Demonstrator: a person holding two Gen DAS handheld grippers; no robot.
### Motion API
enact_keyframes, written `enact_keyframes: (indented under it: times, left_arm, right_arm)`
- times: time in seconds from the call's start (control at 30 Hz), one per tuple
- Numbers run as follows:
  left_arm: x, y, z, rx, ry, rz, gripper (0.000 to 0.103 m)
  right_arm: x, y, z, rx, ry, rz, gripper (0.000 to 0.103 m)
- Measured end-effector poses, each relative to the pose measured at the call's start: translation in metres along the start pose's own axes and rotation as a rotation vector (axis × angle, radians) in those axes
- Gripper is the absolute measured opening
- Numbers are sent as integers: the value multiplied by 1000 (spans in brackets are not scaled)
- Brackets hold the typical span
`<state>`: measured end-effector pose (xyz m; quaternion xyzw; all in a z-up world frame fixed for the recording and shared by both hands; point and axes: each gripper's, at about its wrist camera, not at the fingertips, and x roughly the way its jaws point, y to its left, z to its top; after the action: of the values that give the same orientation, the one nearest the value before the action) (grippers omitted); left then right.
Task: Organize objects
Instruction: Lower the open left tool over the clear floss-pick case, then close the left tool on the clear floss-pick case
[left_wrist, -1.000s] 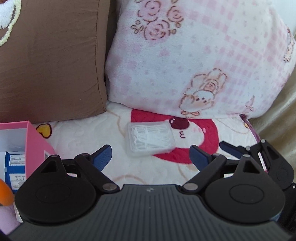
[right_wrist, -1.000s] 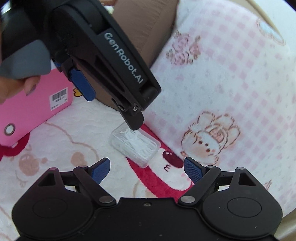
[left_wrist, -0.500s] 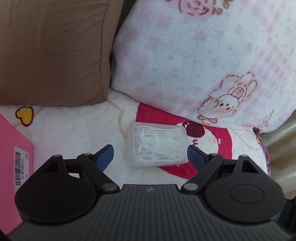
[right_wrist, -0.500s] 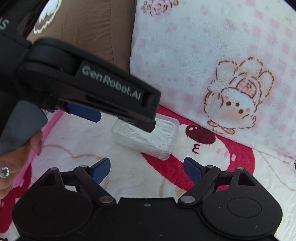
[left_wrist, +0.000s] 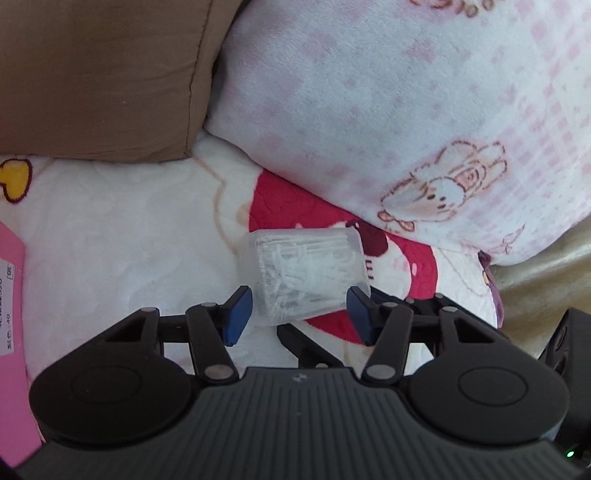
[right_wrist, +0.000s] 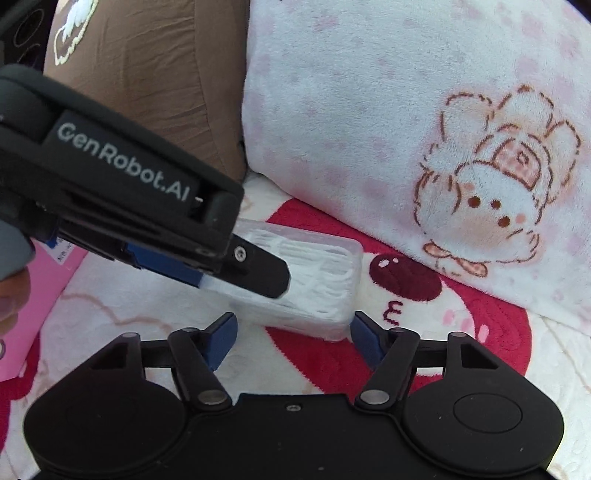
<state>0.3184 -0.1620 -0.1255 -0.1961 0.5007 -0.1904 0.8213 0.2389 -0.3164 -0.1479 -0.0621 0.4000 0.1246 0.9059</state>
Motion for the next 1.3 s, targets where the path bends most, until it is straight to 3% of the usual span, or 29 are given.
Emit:
enact_keyframes:
  times: [0.27, 0.4, 0.47, 0.6, 0.73, 0.9, 1.07, 1.3]
  left_arm:
    - [-7, -15, -26, 25, 63, 12, 54]
    - [-18, -14, -41, 16, 125, -27, 55]
    - [-22, -17, -46, 54, 102, -42, 57]
    - [-28, -24, -51, 135, 36, 11, 62]
    - [-15, -14, -46, 101, 16, 69, 63]
    - [-4, 2, -46, 16, 9, -54, 55]
    - [-4, -4, -52, 42, -24, -38, 54]
    - [-5, -10, -54, 64, -33, -32, 54]
  right_arm:
    - [-26, 0, -22, 28, 49, 90, 75]
    - [-36, -3, -42, 81, 70, 124, 80]
    - [-38, -7, -49, 153, 67, 137, 82]
    - [-39, -6, -58, 228, 34, 130, 84]
    - [-34, -1, -58, 267, -33, 99, 89]
    - [-23, 0, -57, 290, -36, 121, 92]
    - [-21, -9, -58, 298, -33, 155, 93]
    - [-22, 1, -63, 301, -50, 106, 93]
